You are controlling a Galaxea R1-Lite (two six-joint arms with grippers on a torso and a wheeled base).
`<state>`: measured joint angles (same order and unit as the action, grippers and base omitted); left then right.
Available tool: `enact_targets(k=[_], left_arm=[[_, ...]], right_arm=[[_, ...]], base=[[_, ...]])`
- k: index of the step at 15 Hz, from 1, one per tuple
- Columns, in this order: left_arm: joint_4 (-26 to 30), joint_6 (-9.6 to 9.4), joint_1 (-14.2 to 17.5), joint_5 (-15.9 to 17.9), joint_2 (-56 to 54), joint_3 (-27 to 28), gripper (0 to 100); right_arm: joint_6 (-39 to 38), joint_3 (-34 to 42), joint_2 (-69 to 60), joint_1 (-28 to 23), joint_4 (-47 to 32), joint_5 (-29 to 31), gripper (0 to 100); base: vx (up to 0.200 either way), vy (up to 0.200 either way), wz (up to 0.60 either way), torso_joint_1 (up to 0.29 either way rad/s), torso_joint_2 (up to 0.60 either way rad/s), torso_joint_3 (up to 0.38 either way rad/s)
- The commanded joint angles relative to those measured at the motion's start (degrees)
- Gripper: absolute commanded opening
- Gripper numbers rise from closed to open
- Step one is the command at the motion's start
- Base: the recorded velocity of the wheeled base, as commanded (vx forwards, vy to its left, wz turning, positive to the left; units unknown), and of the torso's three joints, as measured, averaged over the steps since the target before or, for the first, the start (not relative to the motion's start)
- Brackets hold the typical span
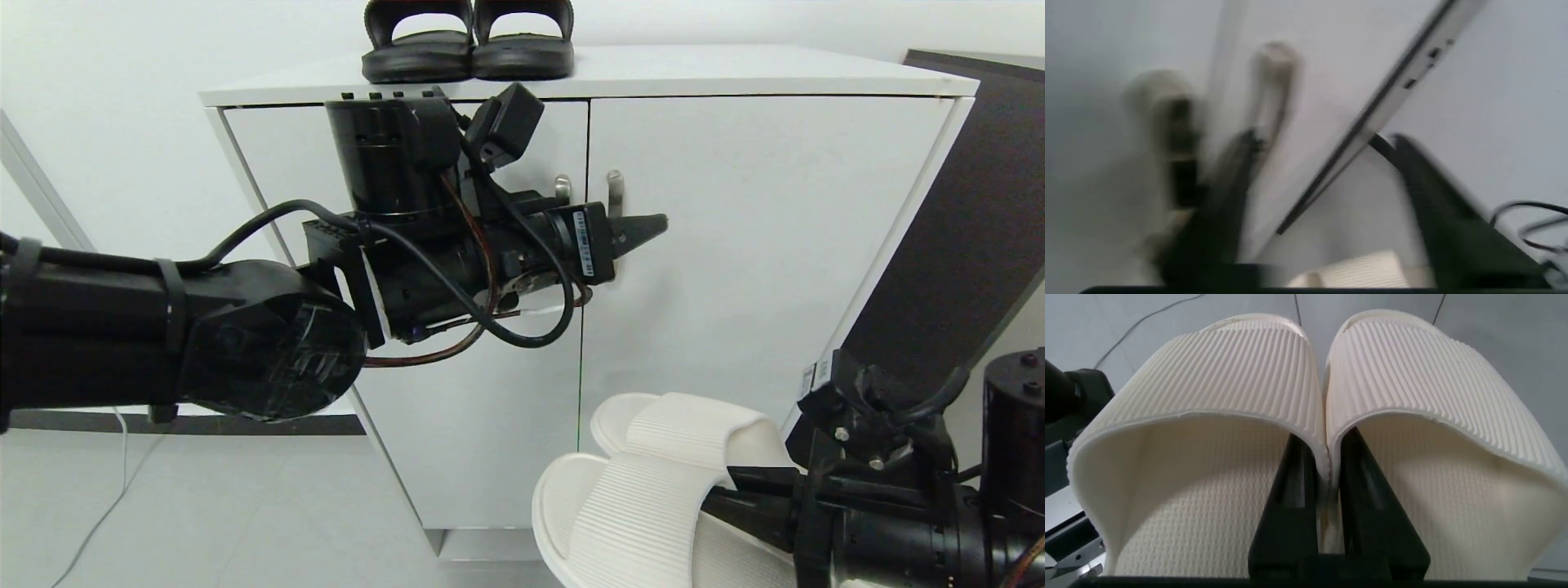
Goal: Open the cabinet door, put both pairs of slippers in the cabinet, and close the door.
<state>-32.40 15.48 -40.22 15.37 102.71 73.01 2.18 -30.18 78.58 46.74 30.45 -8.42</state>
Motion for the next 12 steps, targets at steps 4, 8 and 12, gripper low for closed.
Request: enact_targets(k=[4,8,12], left_arm=[[-0.3,-0.1,-1.4,0.6,-3.7,-4.4,0],[-0.4,-0.1,-2.4,0.7,-8.2,-9.4,0],[-6.2,-0.01,-2.4,0.7,-13.5,-17.7,0]], right_arm=[[0.1,1.8,-3.6,0.3,-1.1,-5.6,0],[0.3,1.9,-6.4,0.3,-5.6,-9.8,0],[0.3,2.0,-6.3,0.3,-5.8,-9.9,0]], base=[[0.0,0.0,0.0,0.0,0.0,0.0],[0.0,0.0,0.0,0.0,0.0,0.0],[0.0,0.0,0.0,0.0,0.0,0.0]])
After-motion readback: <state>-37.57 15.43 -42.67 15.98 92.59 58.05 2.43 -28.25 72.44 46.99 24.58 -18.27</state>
